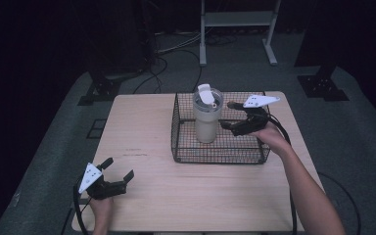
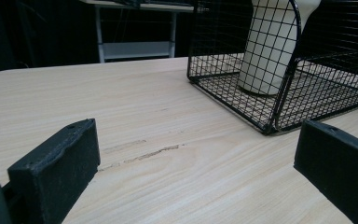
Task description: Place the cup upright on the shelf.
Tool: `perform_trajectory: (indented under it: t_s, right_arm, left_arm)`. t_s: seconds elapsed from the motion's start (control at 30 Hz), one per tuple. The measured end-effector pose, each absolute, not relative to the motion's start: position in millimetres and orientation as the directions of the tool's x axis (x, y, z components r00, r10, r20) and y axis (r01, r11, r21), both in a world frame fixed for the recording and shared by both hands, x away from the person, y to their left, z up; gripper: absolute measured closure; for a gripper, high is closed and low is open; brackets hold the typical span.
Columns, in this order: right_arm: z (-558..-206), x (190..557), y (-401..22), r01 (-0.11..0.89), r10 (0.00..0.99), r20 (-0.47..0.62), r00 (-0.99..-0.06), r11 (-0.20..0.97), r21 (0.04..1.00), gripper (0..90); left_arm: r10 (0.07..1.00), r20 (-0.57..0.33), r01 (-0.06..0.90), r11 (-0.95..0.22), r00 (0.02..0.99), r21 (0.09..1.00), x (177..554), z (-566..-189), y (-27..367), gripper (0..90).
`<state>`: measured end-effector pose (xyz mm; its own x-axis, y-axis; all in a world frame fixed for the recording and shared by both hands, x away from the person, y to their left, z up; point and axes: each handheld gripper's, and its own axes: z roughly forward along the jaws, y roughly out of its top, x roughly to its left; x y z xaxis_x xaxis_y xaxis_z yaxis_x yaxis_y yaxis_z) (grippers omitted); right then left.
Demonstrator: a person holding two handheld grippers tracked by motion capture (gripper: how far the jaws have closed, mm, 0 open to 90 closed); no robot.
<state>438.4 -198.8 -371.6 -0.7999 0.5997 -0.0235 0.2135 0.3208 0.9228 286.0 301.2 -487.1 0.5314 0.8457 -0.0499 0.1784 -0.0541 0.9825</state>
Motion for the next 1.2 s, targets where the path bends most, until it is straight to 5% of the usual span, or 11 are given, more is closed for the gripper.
perform_trajectory:
  t_s: [1.2]
  right_arm:
    - [-366.7, 390.4, -226.1, 0.227, 0.595, 0.015, -0.804, 0.284, 0.932, 5.8]
  left_arm:
    - [0.847, -0.050, 0.178, -0.053, 0.529, 0.983, 285.9, -487.3, 300.3, 0.0]
